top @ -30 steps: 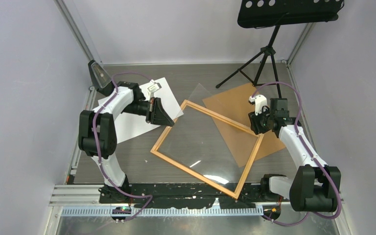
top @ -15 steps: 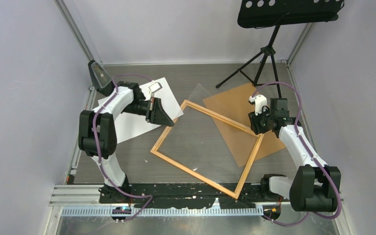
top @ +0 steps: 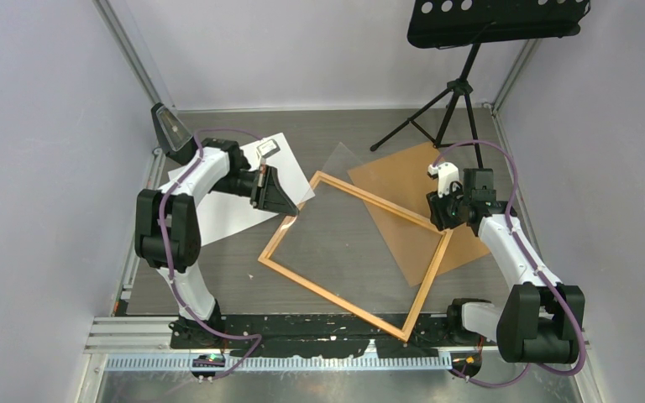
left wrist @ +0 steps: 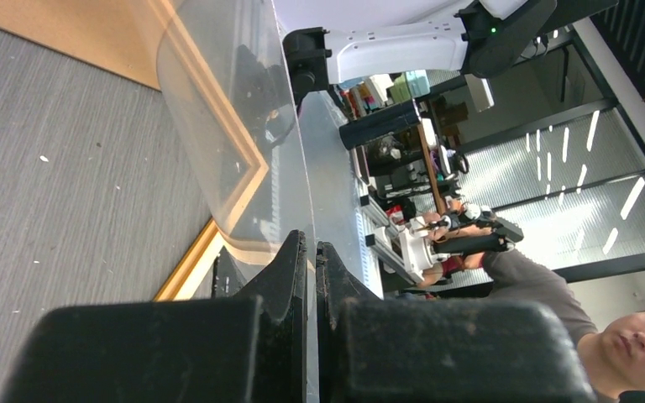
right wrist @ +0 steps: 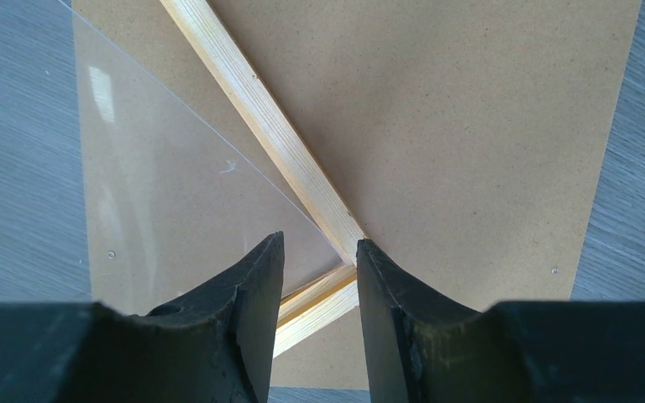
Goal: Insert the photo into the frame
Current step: Pick up the photo frame item from the photo frame.
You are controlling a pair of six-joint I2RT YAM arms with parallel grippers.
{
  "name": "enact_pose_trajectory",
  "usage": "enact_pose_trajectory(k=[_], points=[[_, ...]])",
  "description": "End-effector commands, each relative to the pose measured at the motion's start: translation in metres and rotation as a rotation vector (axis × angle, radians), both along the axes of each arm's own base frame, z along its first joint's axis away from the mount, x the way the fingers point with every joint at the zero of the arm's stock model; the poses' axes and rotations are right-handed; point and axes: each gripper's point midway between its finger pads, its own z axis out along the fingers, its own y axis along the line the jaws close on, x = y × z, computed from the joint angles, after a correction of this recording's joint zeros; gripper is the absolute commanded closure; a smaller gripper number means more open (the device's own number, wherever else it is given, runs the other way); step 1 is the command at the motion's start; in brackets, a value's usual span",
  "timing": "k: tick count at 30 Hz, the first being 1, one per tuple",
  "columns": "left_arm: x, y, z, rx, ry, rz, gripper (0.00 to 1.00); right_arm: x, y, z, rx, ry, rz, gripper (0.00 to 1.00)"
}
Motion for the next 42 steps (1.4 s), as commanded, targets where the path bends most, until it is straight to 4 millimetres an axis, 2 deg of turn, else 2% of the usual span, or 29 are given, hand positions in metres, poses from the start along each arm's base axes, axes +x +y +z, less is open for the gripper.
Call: enact_pose_trajectory(k=[1,6,9,14,17,18,19,24,28,33,37,42], points=[[-0.002,-0.006,0.057,-0.134,0.174,0.067,1.0,0.007,-0.004,0.009,-0.004,-0.041,-0.031,0.56],[-0.005,-0.01,0.068,-0.135,0.181,0.044,1.0,0.005,-0.003,0.015,-0.011,-0.075,-0.007,0.54],[-0.009,-0.012,0.075,-0.138,0.156,0.027,1.0,0.008,0.005,0.025,0.016,-0.106,0.042,0.47],[-0.011,-0.014,0.073,-0.137,0.118,0.019,1.0,0.015,0.017,0.05,0.052,-0.143,0.12,0.33],[-0.012,-0.015,0.069,-0.139,0.09,0.017,1.0,0.017,0.035,0.071,0.128,-0.167,0.201,0.24],[-0.013,-0.015,0.068,-0.139,0.076,0.013,1.0,0.015,0.04,0.071,0.148,-0.146,0.219,0.23],[-0.015,-0.016,0.066,-0.13,0.056,0.004,1.0,0.018,0.048,0.081,0.183,-0.158,0.257,0.22],[-0.032,-0.019,0.059,-0.093,-0.039,-0.052,1.0,0.017,0.072,0.073,0.255,-0.06,0.394,0.18],[-0.035,-0.017,0.059,-0.079,-0.092,-0.066,1.0,0.018,0.09,0.064,0.27,-0.023,0.49,0.18],[-0.036,-0.016,0.057,-0.062,-0.14,-0.081,1.0,0.017,0.102,0.056,0.288,0.013,0.597,0.18],[-0.035,-0.016,0.048,-0.038,-0.154,-0.094,1.0,0.006,0.113,0.047,0.314,0.068,0.674,0.18],[-0.036,-0.013,0.04,-0.004,-0.179,-0.114,1.0,0.0,0.121,0.041,0.33,0.08,0.746,0.24]])
